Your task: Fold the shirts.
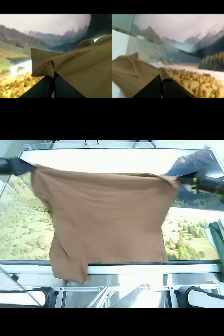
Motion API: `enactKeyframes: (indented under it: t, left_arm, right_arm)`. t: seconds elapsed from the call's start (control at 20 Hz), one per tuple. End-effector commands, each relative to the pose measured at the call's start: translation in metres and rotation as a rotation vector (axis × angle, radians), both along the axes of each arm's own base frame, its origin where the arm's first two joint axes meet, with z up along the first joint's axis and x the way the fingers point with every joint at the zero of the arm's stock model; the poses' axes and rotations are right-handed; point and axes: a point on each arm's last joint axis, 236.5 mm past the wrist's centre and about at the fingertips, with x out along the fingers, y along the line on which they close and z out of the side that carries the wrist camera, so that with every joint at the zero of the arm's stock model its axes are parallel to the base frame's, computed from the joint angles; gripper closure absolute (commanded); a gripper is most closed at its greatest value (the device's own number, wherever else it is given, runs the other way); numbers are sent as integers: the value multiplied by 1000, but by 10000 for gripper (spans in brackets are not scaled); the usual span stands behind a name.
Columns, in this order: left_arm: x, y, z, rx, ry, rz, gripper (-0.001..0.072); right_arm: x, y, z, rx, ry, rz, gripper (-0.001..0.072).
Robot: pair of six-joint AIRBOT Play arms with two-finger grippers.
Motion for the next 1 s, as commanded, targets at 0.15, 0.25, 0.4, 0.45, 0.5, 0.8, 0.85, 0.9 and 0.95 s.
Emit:
enactKeyframes:
  t: [0.15, 0.25, 0.4, 0.45, 0.5, 0.8, 0.85, 0.9, 0.95]
  left_arm:
    - [57, 5, -114, 1, 140, -76, 682]
    - [53, 7, -136, 15, 196, -116, 683]
    - [33, 19, -183, 81, 321, -116, 683]
    - [24, 20, -197, 88, 362, -119, 683]
    - [16, 20, -208, 90, 397, -121, 683]
    - [-16, 16, -248, 76, 523, -133, 683]
    - [-18, 16, -249, 72, 531, -137, 684]
    - [-19, 16, -249, 71, 535, -140, 683]
    - [-19, 15, -248, 69, 534, -139, 684]
  right_arm:
    - [58, 4, -80, 211, 30, 13, 693]
    - [52, 5, -97, 167, 60, 37, 694]
    - [33, 8, -134, 69, 176, 95, 694]
    - [27, 9, -146, 47, 209, 110, 693]
    - [22, 12, -153, 43, 228, 131, 693]
    - [8, 30, -183, 64, 314, 193, 693]
    - [8, 31, -185, 65, 317, 195, 693]
    - [7, 32, -185, 65, 319, 195, 693]
    - [8, 32, -184, 67, 319, 194, 693]
